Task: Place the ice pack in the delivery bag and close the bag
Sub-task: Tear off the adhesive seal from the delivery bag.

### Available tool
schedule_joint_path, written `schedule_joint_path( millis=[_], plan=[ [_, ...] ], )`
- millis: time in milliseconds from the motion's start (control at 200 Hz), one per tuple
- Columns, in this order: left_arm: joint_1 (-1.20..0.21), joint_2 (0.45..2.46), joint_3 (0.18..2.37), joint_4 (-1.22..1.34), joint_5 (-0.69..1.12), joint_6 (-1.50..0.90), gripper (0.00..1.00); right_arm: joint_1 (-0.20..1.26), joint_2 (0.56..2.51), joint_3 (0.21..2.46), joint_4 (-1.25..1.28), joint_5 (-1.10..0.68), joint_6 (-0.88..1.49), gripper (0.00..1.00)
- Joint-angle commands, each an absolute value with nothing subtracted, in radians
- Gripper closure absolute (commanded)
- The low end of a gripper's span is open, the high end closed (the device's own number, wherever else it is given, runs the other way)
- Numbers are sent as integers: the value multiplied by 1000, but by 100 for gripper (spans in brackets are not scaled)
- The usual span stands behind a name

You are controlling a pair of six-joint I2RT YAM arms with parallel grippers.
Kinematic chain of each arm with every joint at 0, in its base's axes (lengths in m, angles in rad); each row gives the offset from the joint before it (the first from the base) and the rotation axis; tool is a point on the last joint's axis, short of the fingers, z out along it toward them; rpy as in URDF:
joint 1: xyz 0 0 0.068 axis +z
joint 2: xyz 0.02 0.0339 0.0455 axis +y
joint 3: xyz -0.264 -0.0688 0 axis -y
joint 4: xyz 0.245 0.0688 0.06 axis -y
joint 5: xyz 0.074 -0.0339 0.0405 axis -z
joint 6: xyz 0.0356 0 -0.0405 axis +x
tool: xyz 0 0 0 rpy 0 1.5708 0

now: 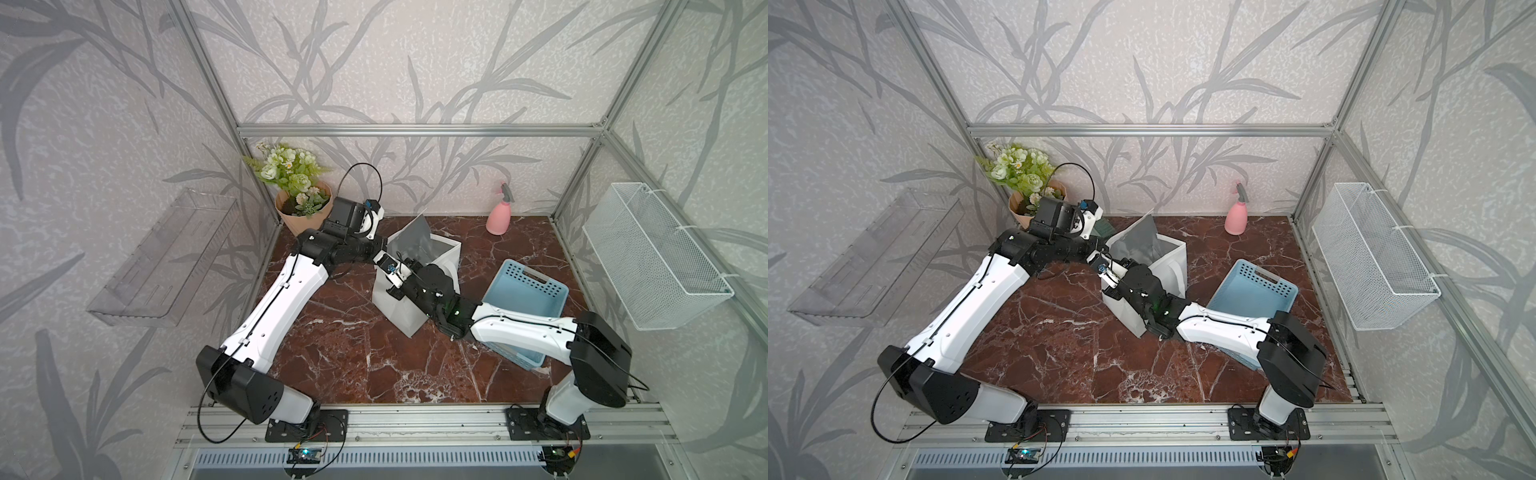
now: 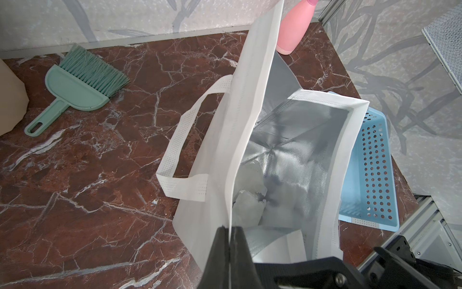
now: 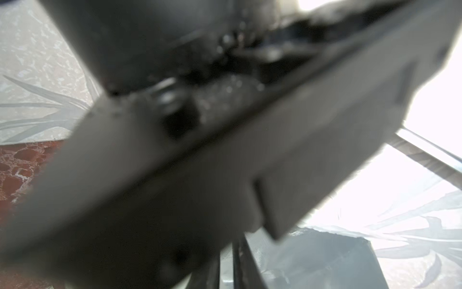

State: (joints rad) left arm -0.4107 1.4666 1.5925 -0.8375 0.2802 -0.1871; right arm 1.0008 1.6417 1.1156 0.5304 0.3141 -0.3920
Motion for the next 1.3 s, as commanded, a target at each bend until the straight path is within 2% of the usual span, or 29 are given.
schedule_joint_path(
  millis=[0, 65, 180, 355, 445, 595, 800, 840, 865, 905, 940, 965, 1050, 1295],
  plan=[
    [-407, 1442, 1581, -827, 289, -194, 96, 1002, 1666, 1119, 513, 337, -392, 90],
    [-407, 1442, 1578, -825, 290, -193, 96, 1003, 1666, 1121, 518, 341, -395, 91],
    [-407, 1442, 1577, -824, 292, -195, 96, 1002, 1668, 1121, 523, 341, -396, 100],
    [-407, 1443, 1578, -824, 288, -195, 94, 1002, 1656, 1103, 541, 333, -400, 100],
    [-407, 1444, 1583, -824, 284, -196, 89, 1002, 1648, 1098, 540, 334, -402, 100],
    [-403, 1446, 1597, -821, 283, -195, 89, 1002, 1640, 1101, 532, 367, -408, 100],
    [-400, 1453, 1597, -822, 281, -193, 93, 1000, 1619, 1083, 537, 382, -424, 100],
    [-401, 1451, 1595, -820, 283, -194, 95, 1000, 1615, 1078, 533, 369, -429, 100],
    [-400, 1451, 1594, -819, 286, -195, 100, 1001, 1614, 1075, 532, 361, -433, 100],
    [-400, 1452, 1595, -817, 292, -195, 100, 1002, 1615, 1072, 536, 364, -434, 100],
    [-400, 1452, 1595, -816, 294, -197, 100, 1003, 1617, 1069, 533, 365, -430, 92],
    [-399, 1454, 1596, -816, 295, -198, 100, 1002, 1617, 1067, 532, 363, -431, 83],
    [-397, 1456, 1597, -818, 303, -201, 100, 1003, 1617, 1058, 525, 353, -435, 75],
    [-396, 1457, 1594, -819, 311, -201, 100, 1003, 1639, 1068, 529, 356, -447, 72]
  ],
)
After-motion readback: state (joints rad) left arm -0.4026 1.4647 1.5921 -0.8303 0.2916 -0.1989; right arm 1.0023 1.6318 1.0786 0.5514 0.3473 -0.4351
